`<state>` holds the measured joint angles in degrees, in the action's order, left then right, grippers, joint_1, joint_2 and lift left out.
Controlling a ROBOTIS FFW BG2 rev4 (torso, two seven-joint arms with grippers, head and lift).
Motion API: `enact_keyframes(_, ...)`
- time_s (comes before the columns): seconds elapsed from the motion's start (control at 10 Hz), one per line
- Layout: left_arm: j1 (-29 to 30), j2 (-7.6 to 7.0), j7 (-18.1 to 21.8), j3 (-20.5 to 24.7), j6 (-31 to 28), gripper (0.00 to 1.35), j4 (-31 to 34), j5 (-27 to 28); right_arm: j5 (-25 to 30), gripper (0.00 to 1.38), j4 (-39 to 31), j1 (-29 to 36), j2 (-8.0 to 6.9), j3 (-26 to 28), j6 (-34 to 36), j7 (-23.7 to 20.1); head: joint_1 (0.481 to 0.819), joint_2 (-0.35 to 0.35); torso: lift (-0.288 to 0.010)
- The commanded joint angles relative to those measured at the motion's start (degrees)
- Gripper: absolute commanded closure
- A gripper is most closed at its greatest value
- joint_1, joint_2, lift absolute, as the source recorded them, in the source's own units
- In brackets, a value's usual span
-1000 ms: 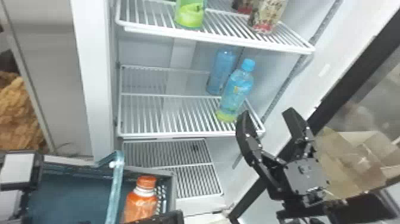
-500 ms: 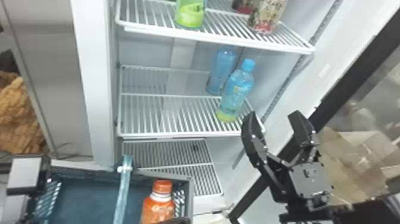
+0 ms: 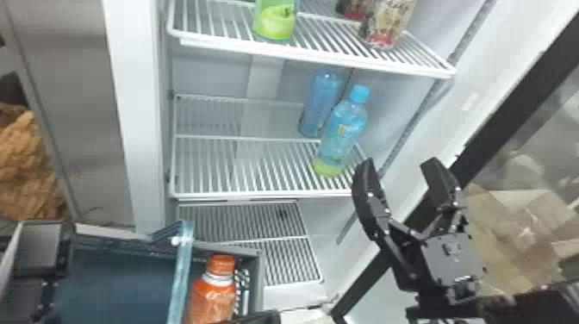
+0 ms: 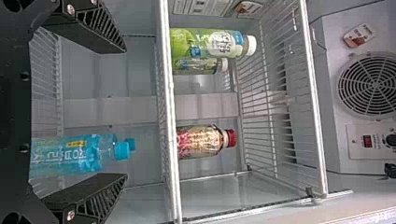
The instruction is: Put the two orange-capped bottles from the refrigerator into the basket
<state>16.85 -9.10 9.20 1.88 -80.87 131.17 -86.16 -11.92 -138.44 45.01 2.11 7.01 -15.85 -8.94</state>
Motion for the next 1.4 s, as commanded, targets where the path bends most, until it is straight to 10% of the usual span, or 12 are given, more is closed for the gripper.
enact_keyframes(0.0,0.16,0.05,0.02,-0.05,0.3,1.14,0.11,-0.11,-0.08,0.11,0.0,-0.02,0.0,-0.05,-0.32,0.06,0.695,-0.35,-0.288)
enact_keyframes(1.3,6.21,0.49,-1.56,3.04,2.69,1.14,4.32,0.12,-2.02,0.11,-0.42,2.94,-1.58,4.3,-1.45,0.06,0.695,-0.35,-0.288)
